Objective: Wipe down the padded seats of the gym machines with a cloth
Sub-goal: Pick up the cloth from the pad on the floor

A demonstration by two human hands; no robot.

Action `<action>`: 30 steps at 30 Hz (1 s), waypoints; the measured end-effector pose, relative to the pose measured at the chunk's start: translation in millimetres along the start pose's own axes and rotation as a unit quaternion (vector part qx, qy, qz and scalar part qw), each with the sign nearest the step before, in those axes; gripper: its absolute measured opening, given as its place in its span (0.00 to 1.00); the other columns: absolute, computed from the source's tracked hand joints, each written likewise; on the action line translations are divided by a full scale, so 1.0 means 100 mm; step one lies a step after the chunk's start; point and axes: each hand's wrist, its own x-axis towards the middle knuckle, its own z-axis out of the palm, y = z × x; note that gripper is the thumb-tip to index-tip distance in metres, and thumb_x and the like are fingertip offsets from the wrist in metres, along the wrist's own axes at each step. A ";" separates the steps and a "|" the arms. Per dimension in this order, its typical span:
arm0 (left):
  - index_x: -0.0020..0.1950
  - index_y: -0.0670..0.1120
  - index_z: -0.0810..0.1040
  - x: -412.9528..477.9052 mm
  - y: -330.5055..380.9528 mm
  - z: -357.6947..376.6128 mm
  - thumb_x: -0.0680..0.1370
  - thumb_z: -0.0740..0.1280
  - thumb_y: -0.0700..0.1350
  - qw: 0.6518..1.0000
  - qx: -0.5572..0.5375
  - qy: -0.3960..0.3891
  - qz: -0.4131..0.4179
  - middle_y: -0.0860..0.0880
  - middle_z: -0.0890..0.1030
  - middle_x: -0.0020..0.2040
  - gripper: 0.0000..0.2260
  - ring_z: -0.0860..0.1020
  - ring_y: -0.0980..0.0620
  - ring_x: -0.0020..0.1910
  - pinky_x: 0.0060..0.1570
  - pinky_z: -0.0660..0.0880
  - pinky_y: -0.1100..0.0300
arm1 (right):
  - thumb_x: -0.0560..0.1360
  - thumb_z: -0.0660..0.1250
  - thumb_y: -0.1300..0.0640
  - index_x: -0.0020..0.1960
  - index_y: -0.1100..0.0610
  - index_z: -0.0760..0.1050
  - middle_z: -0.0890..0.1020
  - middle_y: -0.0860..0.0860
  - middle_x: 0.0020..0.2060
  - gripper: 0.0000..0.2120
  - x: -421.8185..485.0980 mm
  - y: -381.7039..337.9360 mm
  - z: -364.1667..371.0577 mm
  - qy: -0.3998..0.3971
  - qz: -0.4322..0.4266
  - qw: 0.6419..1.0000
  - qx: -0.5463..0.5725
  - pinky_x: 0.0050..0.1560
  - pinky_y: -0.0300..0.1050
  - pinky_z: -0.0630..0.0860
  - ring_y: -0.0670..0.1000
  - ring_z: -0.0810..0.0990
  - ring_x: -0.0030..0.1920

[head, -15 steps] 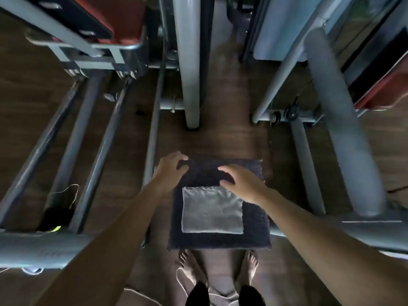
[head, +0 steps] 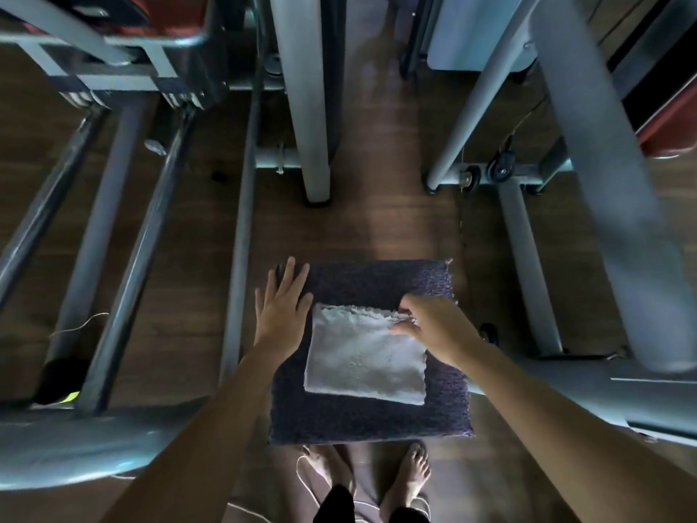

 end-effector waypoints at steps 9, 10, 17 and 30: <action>0.83 0.54 0.52 -0.26 0.10 0.31 0.83 0.42 0.59 0.991 0.083 0.100 -0.017 0.54 0.48 0.83 0.27 0.44 0.46 0.82 0.78 0.38 0.47 | 0.76 0.63 0.34 0.80 0.45 0.59 0.65 0.53 0.77 0.35 -0.12 0.28 0.02 0.073 0.005 0.997 -0.011 0.76 0.57 0.58 0.56 0.62 0.77; 0.83 0.52 0.52 -0.27 0.11 0.33 0.82 0.42 0.59 0.990 0.095 0.107 -0.010 0.53 0.49 0.83 0.29 0.45 0.45 0.82 0.79 0.39 0.47 | 0.76 0.61 0.31 0.80 0.41 0.54 0.58 0.52 0.80 0.38 -0.12 0.18 0.13 0.055 -0.004 0.998 -0.003 0.78 0.58 0.51 0.56 0.55 0.80; 0.82 0.48 0.55 -0.23 0.07 0.39 0.83 0.44 0.57 0.984 0.112 0.140 0.015 0.50 0.51 0.83 0.29 0.43 0.49 0.81 0.80 0.41 0.50 | 0.65 0.57 0.20 0.78 0.38 0.58 0.60 0.54 0.78 0.46 -0.05 -0.11 0.70 0.117 -0.021 0.992 -0.028 0.75 0.67 0.51 0.60 0.57 0.77; 0.82 0.51 0.58 -0.22 0.01 0.32 0.86 0.51 0.51 0.987 0.062 0.141 0.042 0.54 0.54 0.82 0.23 0.45 0.50 0.82 0.79 0.40 0.54 | 0.66 0.66 0.46 0.59 0.50 0.79 0.78 0.53 0.49 0.22 -0.04 -0.01 0.60 0.195 -0.101 0.975 -0.043 0.46 0.53 0.71 0.56 0.78 0.45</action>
